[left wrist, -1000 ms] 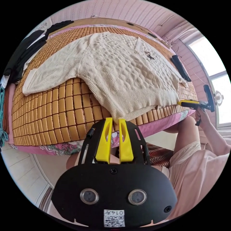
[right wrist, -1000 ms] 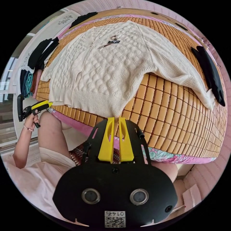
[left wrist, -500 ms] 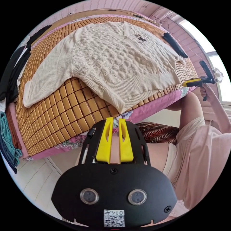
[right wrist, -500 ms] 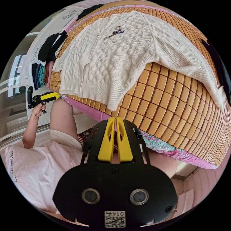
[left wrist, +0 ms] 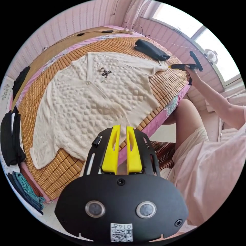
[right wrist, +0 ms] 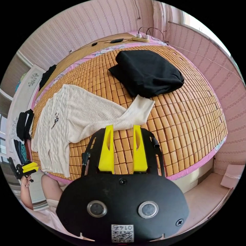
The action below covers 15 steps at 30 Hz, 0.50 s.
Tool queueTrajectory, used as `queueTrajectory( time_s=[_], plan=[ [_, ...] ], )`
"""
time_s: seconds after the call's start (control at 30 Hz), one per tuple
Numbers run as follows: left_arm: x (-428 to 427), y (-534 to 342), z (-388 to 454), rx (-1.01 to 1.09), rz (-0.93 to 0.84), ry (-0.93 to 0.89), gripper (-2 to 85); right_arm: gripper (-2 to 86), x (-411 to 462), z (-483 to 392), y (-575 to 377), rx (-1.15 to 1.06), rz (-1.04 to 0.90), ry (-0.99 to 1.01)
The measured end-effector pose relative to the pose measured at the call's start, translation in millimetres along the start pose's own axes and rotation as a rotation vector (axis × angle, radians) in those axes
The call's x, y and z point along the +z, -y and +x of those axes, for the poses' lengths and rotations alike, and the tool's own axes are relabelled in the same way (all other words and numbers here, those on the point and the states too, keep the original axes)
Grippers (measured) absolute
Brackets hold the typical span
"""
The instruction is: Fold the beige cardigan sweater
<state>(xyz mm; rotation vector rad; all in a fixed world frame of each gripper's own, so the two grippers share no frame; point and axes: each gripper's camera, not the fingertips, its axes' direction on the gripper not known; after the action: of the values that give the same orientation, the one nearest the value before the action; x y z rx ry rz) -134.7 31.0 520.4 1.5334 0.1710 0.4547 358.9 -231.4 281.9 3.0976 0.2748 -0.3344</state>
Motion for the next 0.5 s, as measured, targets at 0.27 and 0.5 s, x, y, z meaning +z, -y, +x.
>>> queueTrajectory(
  time_s=[0.27, 0.5],
  plan=[
    [71.9, 176.1, 87.8, 0.231, 0.013, -0.118, 5.6, 3.9, 46.8, 34.7, 24.2, 0.056, -0.052, 0.011],
    [99.5, 233.2, 122.9, 0.307, 0.054, -0.135, 5.7, 1.2, -18.3, 59.3, -92.3, 0.099, 0.287, 0.168]
  ],
)
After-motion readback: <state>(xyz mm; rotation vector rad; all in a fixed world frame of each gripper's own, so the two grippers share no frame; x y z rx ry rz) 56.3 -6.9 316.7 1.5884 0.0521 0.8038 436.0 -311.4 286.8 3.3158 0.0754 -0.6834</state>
